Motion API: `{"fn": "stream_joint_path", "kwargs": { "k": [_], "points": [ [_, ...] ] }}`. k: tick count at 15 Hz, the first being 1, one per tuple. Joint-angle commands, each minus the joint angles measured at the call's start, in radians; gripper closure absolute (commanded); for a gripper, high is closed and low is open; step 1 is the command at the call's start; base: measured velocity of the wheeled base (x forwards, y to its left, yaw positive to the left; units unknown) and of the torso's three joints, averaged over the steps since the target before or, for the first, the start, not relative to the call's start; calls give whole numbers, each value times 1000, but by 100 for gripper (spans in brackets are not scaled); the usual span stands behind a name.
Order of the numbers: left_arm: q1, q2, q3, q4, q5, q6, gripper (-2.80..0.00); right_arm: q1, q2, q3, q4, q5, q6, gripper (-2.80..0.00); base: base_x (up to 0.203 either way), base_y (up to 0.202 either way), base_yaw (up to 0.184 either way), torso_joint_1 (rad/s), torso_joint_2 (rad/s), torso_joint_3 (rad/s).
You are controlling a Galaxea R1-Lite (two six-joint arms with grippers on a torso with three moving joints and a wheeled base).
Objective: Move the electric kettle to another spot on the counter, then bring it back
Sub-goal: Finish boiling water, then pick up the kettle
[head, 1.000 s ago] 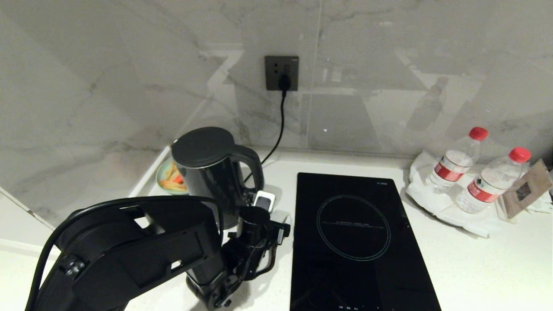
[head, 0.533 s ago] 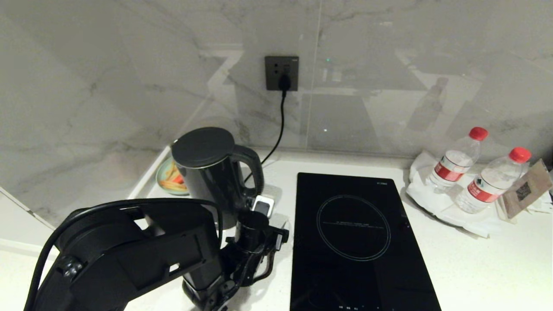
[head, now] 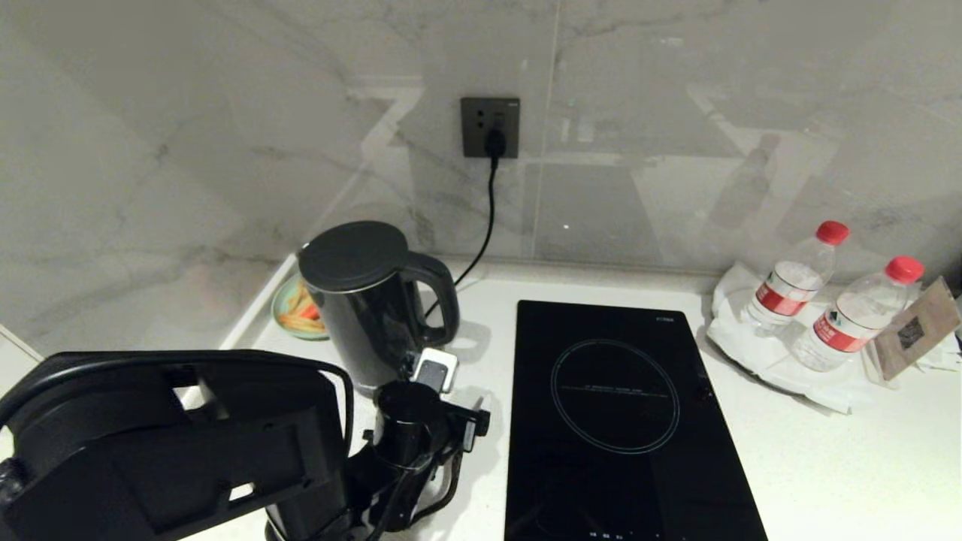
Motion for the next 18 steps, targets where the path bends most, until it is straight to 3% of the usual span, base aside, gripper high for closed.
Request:
{"fn": "stream_joint_path", "kwargs": {
  "k": [1, 8, 18],
  "points": [
    [-4, -117, 35, -9, 10, -1, -280, 0, 0, 0, 0, 1, 0, 0, 0, 0, 0, 0, 0, 0],
    [-14, -262, 28, 29, 16, 9, -280, 0, 0, 0, 0, 0, 0, 0, 0, 0, 0, 0, 0, 0],
    [-30, -262, -135, 177, 13, 9, -280, 0, 0, 0, 0, 1, 0, 0, 0, 0, 0, 0, 0, 0]
  ]
}}
